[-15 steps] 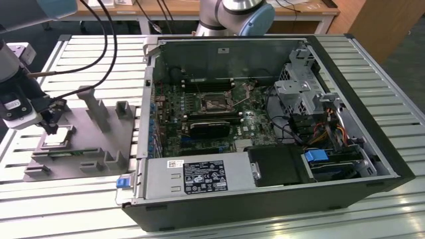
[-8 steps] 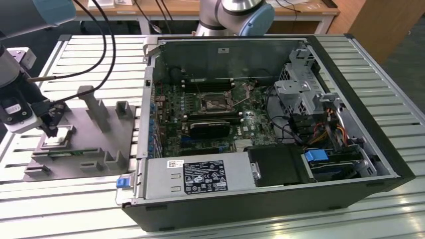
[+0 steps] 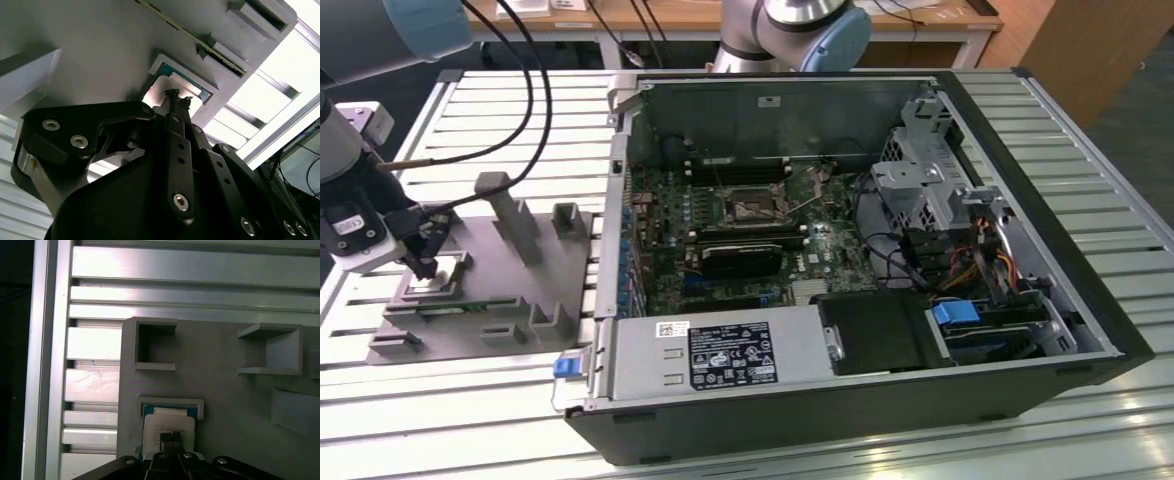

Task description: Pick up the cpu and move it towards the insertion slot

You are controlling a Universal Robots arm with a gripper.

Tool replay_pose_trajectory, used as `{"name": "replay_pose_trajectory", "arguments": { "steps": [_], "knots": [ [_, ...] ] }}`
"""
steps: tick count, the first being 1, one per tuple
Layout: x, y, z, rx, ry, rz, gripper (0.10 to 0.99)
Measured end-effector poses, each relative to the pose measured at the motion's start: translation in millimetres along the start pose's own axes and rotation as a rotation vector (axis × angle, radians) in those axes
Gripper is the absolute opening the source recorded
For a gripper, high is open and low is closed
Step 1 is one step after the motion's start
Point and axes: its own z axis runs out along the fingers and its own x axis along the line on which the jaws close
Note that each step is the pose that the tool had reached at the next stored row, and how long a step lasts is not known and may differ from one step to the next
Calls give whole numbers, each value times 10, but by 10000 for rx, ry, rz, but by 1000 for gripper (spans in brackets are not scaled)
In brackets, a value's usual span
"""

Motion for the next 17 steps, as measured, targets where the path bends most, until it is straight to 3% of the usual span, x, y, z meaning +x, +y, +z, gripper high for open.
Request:
{"name": "replay_pose_trajectory", "arguments": {
  "steps": [7, 10, 13, 16, 17],
  "knots": [
    [0, 0, 2, 0, -1, 0, 114],
    [0, 0, 2, 0, -1, 0, 290],
    [0, 0, 3, -1, -1, 0, 349],
    [0, 0, 3, 0, -1, 0, 525],
    [0, 0, 3, -1, -1, 0, 525]
  ]
}}
